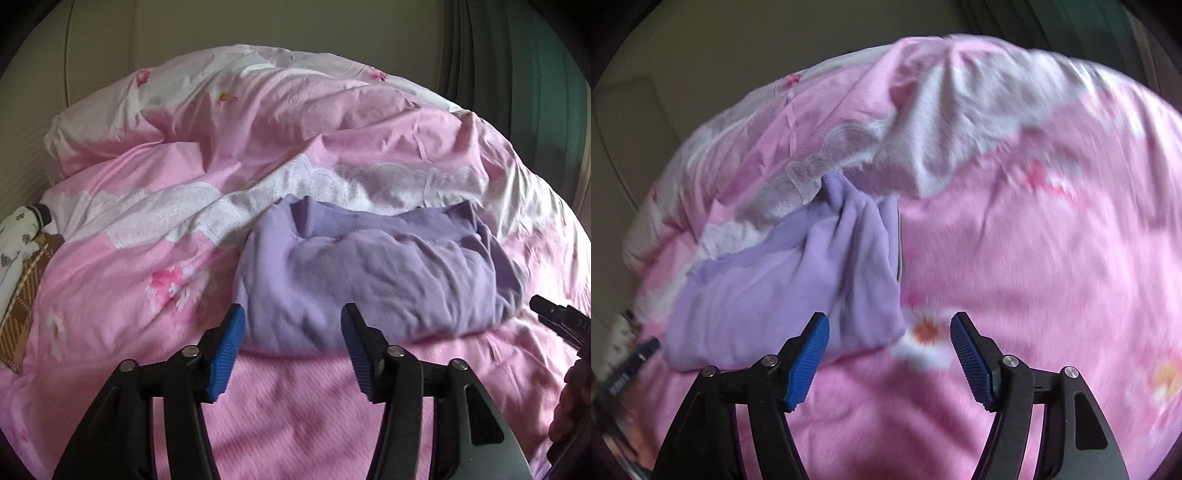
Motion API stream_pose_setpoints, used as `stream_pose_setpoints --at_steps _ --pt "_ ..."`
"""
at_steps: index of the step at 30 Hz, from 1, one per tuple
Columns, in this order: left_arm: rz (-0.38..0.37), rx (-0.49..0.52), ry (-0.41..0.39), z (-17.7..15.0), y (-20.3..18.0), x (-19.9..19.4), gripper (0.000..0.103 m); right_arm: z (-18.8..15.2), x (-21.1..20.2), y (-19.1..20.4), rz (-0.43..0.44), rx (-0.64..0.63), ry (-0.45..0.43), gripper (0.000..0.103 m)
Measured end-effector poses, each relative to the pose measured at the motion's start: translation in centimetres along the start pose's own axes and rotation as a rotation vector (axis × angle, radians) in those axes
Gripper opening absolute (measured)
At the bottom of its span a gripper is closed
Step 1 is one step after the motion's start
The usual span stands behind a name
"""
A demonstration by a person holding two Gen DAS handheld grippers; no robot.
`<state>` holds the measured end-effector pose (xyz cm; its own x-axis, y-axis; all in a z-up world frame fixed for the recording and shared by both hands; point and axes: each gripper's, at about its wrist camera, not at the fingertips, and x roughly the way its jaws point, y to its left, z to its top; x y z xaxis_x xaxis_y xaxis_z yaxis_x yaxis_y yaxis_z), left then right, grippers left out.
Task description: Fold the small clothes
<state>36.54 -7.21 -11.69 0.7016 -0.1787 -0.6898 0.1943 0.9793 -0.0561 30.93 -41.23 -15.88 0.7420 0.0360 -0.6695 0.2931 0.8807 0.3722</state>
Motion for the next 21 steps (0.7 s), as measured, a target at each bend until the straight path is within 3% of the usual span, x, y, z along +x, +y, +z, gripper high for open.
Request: stream_pose_setpoints --at_steps 3,11,21 --pt "0.007 -0.013 0.004 -0.7 0.1 -0.6 0.056 -0.8 0.3 -0.6 0.094 0.092 0.02 0.071" --pt "0.03 -0.095 -0.03 -0.8 1.6 0.0 0.057 -1.8 3.5 0.1 0.206 0.231 0.107 0.071" --pt "0.022 -0.118 -0.086 1.1 2.2 2.0 0.062 -0.8 6.0 0.0 0.16 0.315 0.07 0.073"
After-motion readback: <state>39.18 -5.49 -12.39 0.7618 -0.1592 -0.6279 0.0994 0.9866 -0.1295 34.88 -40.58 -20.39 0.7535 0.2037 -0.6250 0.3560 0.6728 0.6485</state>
